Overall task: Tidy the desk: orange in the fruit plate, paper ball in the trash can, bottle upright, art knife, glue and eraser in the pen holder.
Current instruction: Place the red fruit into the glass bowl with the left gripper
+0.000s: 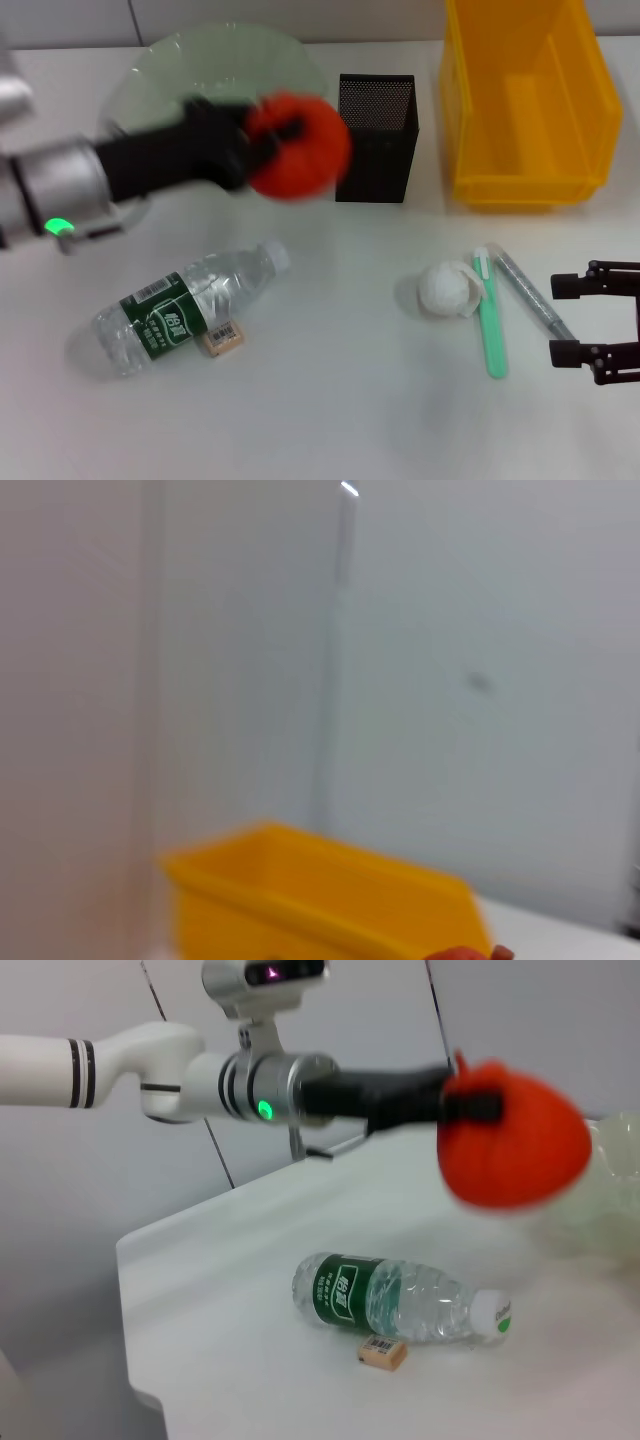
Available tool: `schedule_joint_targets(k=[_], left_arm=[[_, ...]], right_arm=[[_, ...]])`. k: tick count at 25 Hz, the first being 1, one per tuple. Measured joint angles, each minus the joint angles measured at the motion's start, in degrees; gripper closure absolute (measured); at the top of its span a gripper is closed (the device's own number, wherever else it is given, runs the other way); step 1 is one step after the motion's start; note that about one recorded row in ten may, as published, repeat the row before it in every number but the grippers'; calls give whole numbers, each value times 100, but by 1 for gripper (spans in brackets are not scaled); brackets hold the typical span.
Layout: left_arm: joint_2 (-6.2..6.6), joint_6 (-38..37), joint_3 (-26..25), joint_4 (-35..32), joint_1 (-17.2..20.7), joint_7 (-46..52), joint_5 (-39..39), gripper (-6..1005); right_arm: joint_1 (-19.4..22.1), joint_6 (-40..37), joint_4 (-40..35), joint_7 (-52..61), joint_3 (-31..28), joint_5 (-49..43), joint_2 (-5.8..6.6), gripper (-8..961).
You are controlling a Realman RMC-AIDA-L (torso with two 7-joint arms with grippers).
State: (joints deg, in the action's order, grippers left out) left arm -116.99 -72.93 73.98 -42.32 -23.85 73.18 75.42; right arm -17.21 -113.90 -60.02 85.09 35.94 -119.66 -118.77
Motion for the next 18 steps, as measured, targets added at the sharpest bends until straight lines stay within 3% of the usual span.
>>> schedule_joint_targets(k=[3,5,8,9,14,18], left_arm=[[12,-9,-213,-169,88,39,0,828],[-65,213,-1096,-433,55,243,3,843],[-85,324,-1272,-428,-39,318,11,872],[-90,688,-1361,-398,-221,358,21,878],[-136,1618,-1237,-318,-516,171,208,910],[-168,2157,-1017,-134,-704,0,315,877]], right_arm=[[-7,-13,0,-1,0,6,-5,212],[-14,-16,0,-2,4,21,-8,213],[-26,-21,0,-2,25,31,-14,214],[-32,-22,-1,-2,34,31,-15,214],[-55,-36,3,0,52,32,-23,217],[-66,-29,45,0,49,32,-24,218]])
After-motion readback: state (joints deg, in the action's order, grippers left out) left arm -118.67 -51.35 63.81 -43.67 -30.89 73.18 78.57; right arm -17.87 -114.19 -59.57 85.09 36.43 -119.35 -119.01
